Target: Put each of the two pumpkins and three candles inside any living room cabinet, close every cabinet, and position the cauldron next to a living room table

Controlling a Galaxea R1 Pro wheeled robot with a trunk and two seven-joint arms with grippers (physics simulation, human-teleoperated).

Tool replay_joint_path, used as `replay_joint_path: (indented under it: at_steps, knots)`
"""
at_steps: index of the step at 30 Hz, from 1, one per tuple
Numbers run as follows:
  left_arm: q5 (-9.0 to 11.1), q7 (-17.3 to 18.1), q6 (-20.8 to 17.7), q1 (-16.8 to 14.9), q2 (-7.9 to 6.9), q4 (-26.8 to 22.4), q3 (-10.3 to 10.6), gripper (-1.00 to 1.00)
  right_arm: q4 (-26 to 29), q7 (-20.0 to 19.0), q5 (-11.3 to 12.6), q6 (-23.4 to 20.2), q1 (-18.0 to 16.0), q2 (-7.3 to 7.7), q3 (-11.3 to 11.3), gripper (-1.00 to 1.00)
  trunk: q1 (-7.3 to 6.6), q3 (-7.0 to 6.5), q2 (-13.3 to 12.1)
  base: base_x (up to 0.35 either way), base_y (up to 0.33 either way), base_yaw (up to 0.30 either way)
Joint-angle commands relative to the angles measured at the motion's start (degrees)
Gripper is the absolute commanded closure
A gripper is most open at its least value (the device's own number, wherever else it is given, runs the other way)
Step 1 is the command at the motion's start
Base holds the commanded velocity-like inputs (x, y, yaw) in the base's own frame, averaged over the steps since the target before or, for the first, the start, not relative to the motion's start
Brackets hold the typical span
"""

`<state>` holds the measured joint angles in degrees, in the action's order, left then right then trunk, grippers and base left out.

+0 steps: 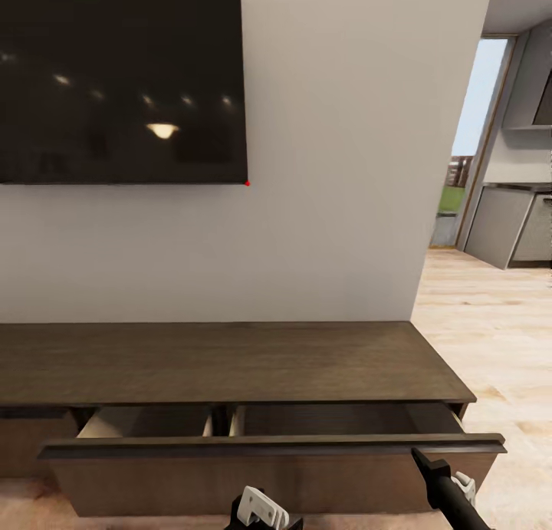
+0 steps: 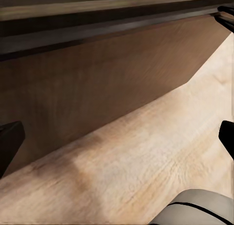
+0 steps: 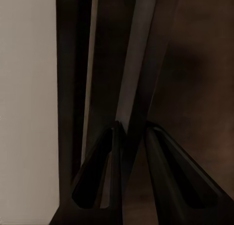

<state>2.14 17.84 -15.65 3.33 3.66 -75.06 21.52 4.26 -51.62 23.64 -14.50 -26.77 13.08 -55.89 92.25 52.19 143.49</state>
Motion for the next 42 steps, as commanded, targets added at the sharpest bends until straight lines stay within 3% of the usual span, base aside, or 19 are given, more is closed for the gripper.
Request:
replay_joint_path:
  at_steps: [1, 42]
  knots:
    - [0.2, 0.2, -0.4, 0.0, 0.03, -0.1, -0.1, -1.0, 0.0, -2.9, 1.1, -0.9, 0.0, 0.02, -0.3, 1.0, -0.04, 0.04, 0.0, -0.19, 0.0, 0.0]
    - [0.2, 0.2, -0.4, 0.0, 0.03, -0.1, -0.1, -1.0, 0.0, -3.0, 1.1, -0.9, 0.0, 0.02, -0.3, 1.0, -0.04, 0.04, 0.0, -0.17, 0.0, 0.0]
